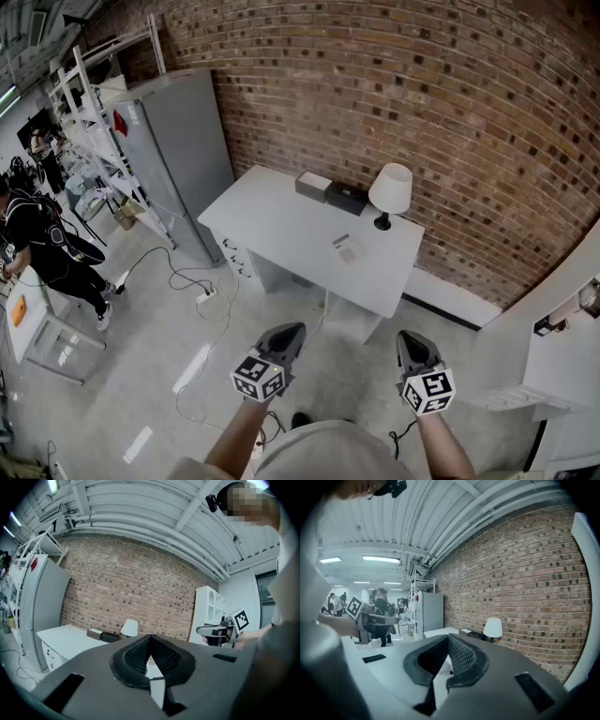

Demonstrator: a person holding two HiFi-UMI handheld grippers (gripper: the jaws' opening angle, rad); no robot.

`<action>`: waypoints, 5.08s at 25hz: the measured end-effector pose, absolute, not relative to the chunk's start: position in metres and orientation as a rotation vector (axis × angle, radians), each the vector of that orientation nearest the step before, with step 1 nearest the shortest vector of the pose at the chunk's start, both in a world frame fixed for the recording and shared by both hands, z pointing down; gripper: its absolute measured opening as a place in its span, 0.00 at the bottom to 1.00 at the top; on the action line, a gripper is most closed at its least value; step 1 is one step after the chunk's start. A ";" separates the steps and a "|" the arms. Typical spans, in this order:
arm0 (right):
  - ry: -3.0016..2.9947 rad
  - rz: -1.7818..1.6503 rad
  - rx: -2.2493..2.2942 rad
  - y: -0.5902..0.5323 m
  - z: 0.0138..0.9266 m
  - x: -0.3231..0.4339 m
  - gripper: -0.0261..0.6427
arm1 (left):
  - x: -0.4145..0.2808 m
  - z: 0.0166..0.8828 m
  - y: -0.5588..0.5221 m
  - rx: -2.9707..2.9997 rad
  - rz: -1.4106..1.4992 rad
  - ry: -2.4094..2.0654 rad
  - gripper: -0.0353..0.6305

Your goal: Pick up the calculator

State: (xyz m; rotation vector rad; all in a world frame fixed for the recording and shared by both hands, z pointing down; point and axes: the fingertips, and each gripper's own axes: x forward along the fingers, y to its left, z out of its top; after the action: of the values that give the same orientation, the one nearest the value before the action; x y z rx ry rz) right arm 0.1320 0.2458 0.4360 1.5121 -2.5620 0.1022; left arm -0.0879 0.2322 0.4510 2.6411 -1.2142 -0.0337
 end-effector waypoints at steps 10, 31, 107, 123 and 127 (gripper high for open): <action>-2.581 0.106 1.517 0.242 0.435 0.128 0.06 | -0.092 0.449 0.228 2.646 -0.024 -1.223 0.07; -2.544 0.149 1.524 0.235 0.450 0.100 0.06 | -0.108 0.464 0.216 2.651 -0.019 -1.117 0.22; -2.387 0.475 1.492 -0.225 0.596 0.135 0.06 | -0.044 0.643 -0.247 2.477 0.319 -0.839 0.42; -2.222 0.650 1.570 -0.283 0.691 0.110 0.06 | -0.017 0.801 -0.333 2.421 0.608 -0.538 0.43; -2.202 0.682 1.558 -0.293 0.712 0.108 0.06 | -0.010 0.837 -0.346 2.359 0.660 -0.504 0.43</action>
State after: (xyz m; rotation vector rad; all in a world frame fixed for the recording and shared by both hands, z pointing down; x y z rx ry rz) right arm 0.1076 -0.2927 0.7123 1.5583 -2.2022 0.6822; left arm -0.0105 -0.3464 0.8369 2.3590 -0.5036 0.6596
